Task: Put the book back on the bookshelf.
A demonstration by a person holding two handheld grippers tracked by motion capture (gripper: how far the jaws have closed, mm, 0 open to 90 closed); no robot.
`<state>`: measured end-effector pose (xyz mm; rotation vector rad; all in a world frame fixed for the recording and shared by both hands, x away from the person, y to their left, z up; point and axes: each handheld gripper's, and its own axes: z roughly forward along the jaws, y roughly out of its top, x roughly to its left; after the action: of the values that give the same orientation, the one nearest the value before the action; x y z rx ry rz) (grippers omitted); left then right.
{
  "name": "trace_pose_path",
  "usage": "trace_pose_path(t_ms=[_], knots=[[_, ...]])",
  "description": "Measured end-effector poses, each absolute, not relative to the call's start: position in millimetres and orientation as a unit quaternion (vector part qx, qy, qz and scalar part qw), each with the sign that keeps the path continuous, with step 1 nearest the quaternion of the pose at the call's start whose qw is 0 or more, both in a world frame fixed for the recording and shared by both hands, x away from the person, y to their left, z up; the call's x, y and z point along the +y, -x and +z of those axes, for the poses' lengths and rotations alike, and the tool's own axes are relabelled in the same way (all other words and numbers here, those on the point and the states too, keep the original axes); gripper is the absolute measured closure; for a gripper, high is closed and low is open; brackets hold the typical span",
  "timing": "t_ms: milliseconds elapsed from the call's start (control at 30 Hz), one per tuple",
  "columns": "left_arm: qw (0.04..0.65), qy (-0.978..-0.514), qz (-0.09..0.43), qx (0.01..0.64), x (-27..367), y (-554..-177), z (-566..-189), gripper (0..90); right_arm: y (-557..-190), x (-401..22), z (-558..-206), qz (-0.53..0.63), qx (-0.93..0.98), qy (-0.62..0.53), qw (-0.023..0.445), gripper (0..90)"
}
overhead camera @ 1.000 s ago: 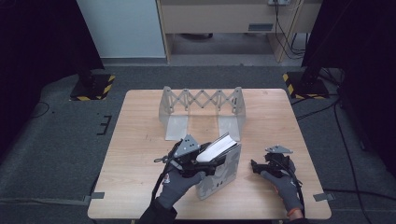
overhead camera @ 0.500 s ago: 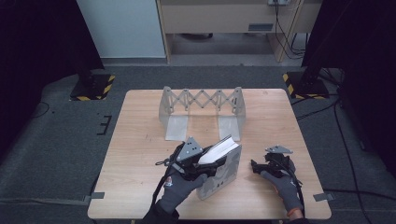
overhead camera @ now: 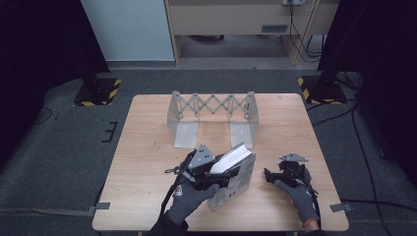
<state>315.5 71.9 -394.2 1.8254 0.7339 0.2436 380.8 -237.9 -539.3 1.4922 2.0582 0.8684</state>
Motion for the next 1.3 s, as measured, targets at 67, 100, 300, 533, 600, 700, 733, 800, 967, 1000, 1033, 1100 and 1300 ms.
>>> trace_pose_path(t_ms=[67, 100, 300, 533, 600, 700, 733, 800, 967, 1000, 1033, 1100, 1300], knots=[[0.547, -0.771, 0.103, 0.31, 71, -315, -394, 36.5, -381, -238, -539, 0.315, 0.747, -0.541, 0.226, 4.1], [0.545, -0.772, 0.105, 0.31, 71, -315, -394, 35.3, -381, -238, -539, 0.315, 0.747, -0.541, 0.226, 4.1], [0.547, -0.771, 0.111, 0.307, 70, -314, -394, 34.3, -381, -238, -539, 0.315, 0.747, -0.541, 0.226, 4.1], [0.526, -0.789, 0.125, 0.292, 68, -311, -391, 45.0, -381, -238, -539, 0.315, 0.746, -0.541, 0.226, 4.2], [0.524, -0.79, 0.126, 0.292, 67, -311, -391, 45.8, -381, -238, -539, 0.315, 0.746, -0.541, 0.226, 4.1], [0.522, -0.79, 0.129, 0.294, 67, -311, -390, 47.1, -381, -238, -539, 0.315, 0.746, -0.541, 0.226, 4.1], [0.522, -0.79, 0.13, 0.294, 67, -311, -390, 47.5, -381, -238, -539, 0.315, 0.746, -0.541, 0.226, 4.1], [0.522, -0.789, 0.13, 0.297, 67, -311, -390, 48.2, -381, -238, -539, 0.315, 0.746, -0.541, 0.226, 4.1], [0.528, -0.783, 0.13, 0.303, 69, -313, -391, 49.6, -381, -238, -539, 0.315, 0.746, -0.541, 0.226, 4.1], [0.529, -0.782, 0.129, 0.305, 70, -313, -391, 49.9, -381, -238, -539, 0.315, 0.747, -0.541, 0.225, 4.1], [0.53, -0.781, 0.125, 0.306, 70, -315, -390, 50.0, -381, -238, -539, 0.315, 0.747, -0.541, 0.225, 4.0], [0.533, -0.778, 0.121, 0.31, 73, -317, -391, 50.3, -381, -239, -539, 0.316, 0.749, -0.539, 0.222, 3.9], [0.547, -0.756, 0.102, 0.346, 86, -329, -390, 50.9, -381, -239, -539, 0.316, 0.749, -0.538, 0.222, 3.8]])
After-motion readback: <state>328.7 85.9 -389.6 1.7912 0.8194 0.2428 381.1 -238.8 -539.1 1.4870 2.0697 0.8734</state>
